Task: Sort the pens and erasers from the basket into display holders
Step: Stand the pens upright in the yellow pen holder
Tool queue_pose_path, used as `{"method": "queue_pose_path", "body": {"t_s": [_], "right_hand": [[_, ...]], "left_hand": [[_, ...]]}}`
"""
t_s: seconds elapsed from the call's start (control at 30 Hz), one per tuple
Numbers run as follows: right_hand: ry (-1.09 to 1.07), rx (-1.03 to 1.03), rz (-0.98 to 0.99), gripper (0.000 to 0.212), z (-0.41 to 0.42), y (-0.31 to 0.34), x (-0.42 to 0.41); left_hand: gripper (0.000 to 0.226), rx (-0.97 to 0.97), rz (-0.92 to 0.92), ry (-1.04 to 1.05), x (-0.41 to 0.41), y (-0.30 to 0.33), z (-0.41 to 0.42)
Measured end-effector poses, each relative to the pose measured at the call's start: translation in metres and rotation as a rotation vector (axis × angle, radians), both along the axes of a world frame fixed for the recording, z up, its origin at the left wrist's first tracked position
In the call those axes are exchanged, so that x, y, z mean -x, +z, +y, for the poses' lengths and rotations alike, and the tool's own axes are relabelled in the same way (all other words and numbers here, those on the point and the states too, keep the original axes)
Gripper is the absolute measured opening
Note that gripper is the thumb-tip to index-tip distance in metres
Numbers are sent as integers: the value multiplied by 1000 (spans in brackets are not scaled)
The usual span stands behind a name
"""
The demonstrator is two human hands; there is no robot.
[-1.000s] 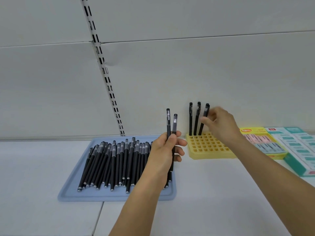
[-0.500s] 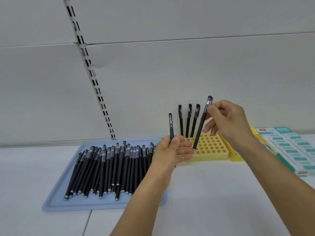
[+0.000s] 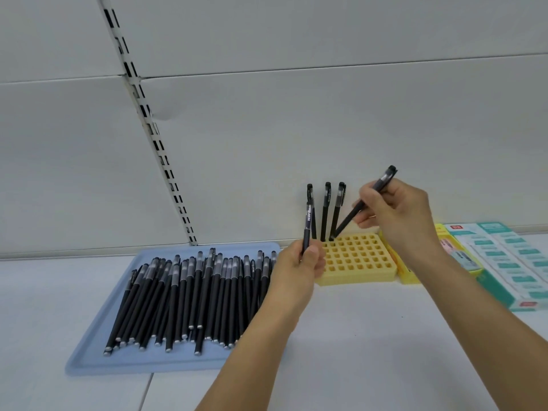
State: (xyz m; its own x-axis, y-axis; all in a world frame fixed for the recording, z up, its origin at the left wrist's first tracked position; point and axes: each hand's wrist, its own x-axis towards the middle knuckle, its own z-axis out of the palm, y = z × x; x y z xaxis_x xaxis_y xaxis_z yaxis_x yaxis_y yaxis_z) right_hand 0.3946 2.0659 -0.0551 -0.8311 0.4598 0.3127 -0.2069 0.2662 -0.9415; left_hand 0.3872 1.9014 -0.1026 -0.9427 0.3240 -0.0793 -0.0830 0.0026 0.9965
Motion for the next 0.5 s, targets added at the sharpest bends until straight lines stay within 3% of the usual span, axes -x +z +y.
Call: {"method": "queue_pose_path", "body": {"t_s": [0.2,0.5], "right_hand": [[-39,-311,-82,9,13,-16,19],[39,-442,-223,8,14,-35,37]], "left_hand": [[21,-173,-184,-18,4,-2,-6],[21,-176,-207,-9,6,-7,-6]]}}
